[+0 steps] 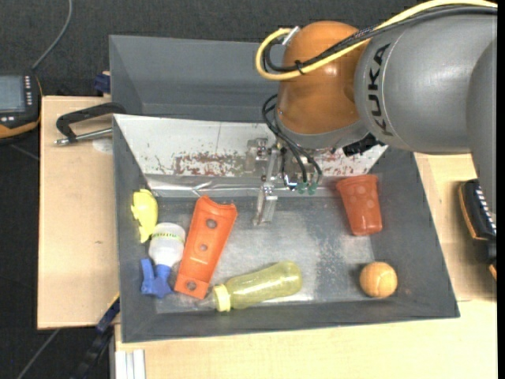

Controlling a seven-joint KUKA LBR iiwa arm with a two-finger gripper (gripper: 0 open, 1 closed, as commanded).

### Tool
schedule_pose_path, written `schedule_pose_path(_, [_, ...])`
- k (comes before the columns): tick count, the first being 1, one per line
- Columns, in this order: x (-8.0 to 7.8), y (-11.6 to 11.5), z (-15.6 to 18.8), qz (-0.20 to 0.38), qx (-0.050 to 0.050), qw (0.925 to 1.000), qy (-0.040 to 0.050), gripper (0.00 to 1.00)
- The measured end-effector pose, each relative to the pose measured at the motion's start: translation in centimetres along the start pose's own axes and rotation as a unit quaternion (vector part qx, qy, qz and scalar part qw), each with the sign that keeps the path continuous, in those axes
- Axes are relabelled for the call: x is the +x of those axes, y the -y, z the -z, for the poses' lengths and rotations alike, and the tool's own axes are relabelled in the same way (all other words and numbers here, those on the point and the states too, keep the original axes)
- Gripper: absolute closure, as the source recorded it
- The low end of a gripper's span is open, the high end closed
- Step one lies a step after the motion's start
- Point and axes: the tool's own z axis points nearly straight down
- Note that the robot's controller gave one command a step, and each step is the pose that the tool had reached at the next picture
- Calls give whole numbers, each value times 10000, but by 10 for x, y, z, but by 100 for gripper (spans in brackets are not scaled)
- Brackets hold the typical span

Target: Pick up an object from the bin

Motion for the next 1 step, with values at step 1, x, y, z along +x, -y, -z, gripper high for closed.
schedule_pose_path(1, [24, -19, -49, -198, -4, 9998, 16, 0])
